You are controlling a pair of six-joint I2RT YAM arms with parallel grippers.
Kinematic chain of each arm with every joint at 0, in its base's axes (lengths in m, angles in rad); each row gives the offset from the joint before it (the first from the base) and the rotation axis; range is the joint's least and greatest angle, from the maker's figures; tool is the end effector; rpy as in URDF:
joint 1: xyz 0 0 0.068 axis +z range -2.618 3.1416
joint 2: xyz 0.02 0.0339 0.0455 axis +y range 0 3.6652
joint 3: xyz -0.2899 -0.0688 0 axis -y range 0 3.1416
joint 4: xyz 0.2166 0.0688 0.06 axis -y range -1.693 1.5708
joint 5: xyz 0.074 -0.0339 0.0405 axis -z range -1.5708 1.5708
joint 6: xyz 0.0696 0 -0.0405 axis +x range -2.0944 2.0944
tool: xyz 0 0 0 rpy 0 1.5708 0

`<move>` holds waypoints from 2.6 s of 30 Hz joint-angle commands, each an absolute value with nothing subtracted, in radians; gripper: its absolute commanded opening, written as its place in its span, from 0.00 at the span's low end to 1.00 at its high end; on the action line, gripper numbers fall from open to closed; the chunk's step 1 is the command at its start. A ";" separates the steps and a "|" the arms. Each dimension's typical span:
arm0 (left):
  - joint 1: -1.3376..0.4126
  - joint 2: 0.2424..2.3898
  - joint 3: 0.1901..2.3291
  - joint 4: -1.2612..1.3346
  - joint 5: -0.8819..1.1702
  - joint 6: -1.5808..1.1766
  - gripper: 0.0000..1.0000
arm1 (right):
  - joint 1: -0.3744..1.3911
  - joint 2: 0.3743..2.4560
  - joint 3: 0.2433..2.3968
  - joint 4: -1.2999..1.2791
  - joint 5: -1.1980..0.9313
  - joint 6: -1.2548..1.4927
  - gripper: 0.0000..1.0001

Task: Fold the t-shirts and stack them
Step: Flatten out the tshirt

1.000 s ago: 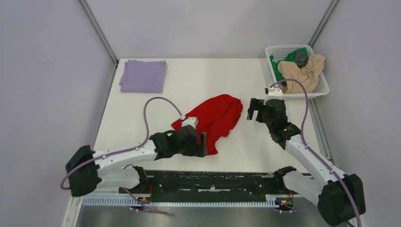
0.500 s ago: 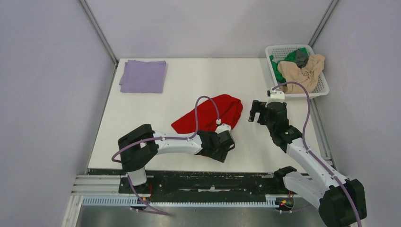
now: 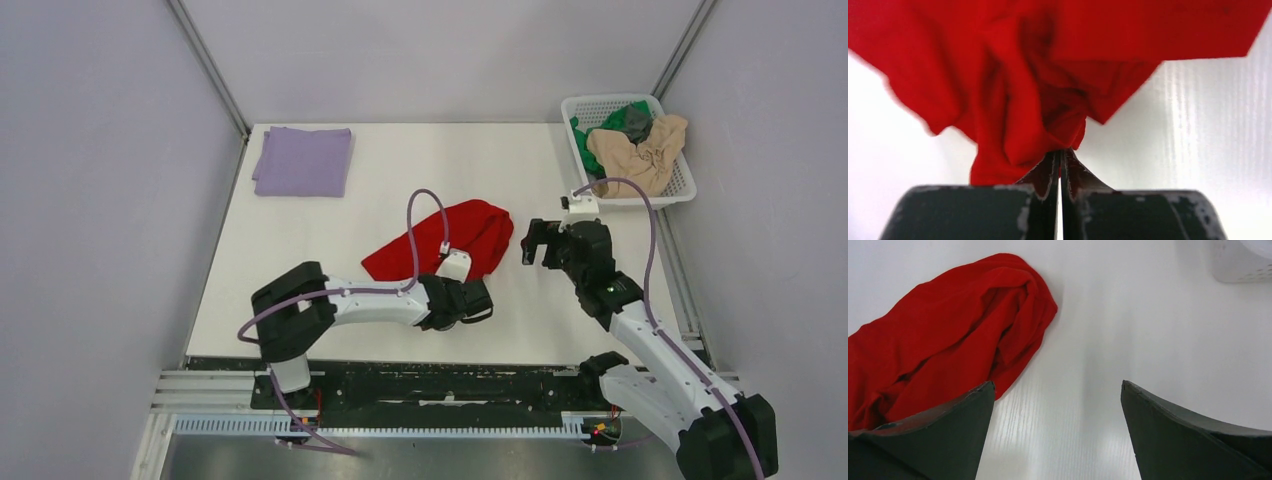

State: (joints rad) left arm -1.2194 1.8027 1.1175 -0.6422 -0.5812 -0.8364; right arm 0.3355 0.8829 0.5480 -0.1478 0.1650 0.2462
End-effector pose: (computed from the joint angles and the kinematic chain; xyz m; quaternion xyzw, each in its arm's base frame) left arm 0.1475 -0.2912 0.1768 0.1469 0.9402 0.0473 0.3036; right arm 0.1799 0.0506 0.2567 0.0046 0.8538 0.0804 0.5144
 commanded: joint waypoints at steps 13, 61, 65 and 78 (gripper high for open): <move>-1.014 0.981 0.950 -0.733 -1.064 -0.831 0.02 | 0.335 1.111 0.513 0.077 -0.027 0.184 0.94; -0.800 0.902 1.004 -0.653 -0.995 -0.655 0.02 | 0.512 1.877 0.726 0.834 -0.197 0.513 0.18; -0.790 0.898 1.016 -0.666 -0.997 -0.643 0.02 | 0.512 1.883 0.694 0.967 -0.188 0.527 0.00; -0.781 0.765 1.229 -0.492 -1.110 -0.396 0.02 | 0.513 1.342 0.654 0.762 0.341 -0.005 0.00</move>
